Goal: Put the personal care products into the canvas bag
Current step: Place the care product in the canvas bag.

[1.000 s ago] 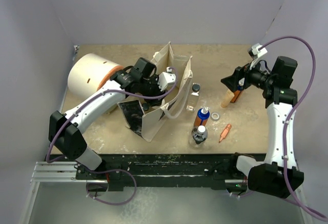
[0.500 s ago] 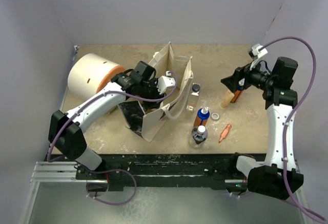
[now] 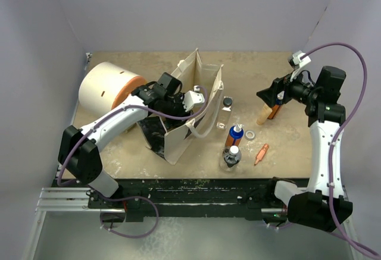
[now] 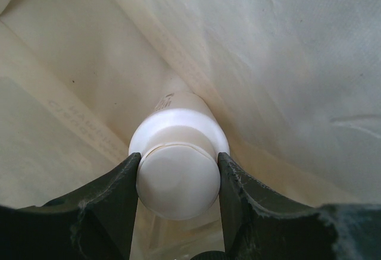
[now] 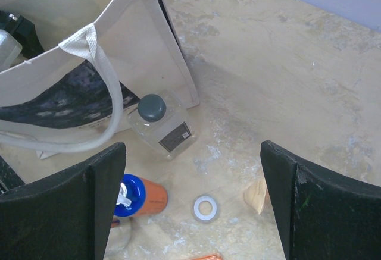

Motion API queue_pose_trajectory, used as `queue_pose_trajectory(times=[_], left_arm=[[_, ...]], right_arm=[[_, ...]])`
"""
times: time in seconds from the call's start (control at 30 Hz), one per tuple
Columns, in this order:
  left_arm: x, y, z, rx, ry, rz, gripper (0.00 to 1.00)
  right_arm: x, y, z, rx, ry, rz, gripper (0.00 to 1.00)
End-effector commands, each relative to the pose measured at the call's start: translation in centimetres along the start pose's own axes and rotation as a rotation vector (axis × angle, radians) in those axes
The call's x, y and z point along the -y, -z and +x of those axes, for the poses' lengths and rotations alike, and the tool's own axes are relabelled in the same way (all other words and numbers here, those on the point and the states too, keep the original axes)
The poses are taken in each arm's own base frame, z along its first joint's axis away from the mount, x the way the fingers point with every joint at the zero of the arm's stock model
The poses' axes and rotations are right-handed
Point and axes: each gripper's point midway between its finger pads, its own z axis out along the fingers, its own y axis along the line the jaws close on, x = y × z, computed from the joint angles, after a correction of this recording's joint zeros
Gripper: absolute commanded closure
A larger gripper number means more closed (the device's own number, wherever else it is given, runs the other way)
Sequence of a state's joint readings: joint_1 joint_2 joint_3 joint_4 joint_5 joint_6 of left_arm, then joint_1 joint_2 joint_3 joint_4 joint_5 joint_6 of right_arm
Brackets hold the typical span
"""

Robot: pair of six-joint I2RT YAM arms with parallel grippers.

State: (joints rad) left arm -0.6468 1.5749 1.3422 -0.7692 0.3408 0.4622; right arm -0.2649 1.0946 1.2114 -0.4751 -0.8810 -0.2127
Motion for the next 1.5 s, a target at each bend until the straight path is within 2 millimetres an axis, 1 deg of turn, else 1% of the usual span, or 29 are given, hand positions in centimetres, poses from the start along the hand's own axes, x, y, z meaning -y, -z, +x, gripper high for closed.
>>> queue_pose_trajectory(times=[0.0, 0.1, 0.2, 0.5, 0.7, 0.83, 1.0, 1.17, 1.27, 1.4, 1.47], left_arm=[[1.1, 0.7, -1.0, 0.049, 0.004, 0.051, 0.65], [1.2, 1.1, -1.3, 0.060, 0.007, 0.047, 0.56], [1.3, 1.5, -1.5, 0.067, 0.010, 0.045, 0.49], [1.1, 2.9, -2.5, 0.094, 0.003, 0.019, 0.38], [0.2, 3.8, -3.4, 0.112, -0.011, -0.029, 0.33], [-0.1, 4.9, -4.4, 0.138, -0.027, -0.059, 0.28], [-0.8, 7.2, -6.1, 0.194, -0.057, -0.126, 0.21], [-1.6, 10.5, -8.5, 0.288, -0.081, -0.214, 0.12], [-2.1, 12.4, -9.6, 0.337, -0.091, -0.276, 0.06], [-3.0, 14.9, -11.1, 0.399, -0.108, -0.365, 0.04], [-3.1, 16.1, -12.1, 0.435, -0.119, -0.388, 0.04]], right_arm=[[0.3, 0.1, -0.8, 0.013, 0.038, 0.001, 0.05], [0.6, -0.1, -0.8, 0.005, 0.041, 0.002, 0.05], [0.7, -0.2, -0.5, -0.008, 0.041, 0.001, 0.05], [0.7, -0.3, 0.0, -0.028, 0.048, -0.014, 0.05], [0.8, -0.3, 0.1, -0.035, 0.049, -0.014, 0.05], [0.7, -0.2, 0.2, -0.036, 0.052, -0.012, 0.05], [0.6, -0.2, 0.5, -0.047, 0.060, -0.013, 0.05], [0.6, -0.2, 0.7, -0.049, 0.063, -0.012, 0.05], [0.6, -0.1, 0.6, -0.048, 0.064, -0.010, 0.05], [0.6, -0.1, 0.3, -0.045, 0.068, -0.009, 0.05], [0.6, -0.1, 0.3, -0.045, 0.067, -0.007, 0.05]])
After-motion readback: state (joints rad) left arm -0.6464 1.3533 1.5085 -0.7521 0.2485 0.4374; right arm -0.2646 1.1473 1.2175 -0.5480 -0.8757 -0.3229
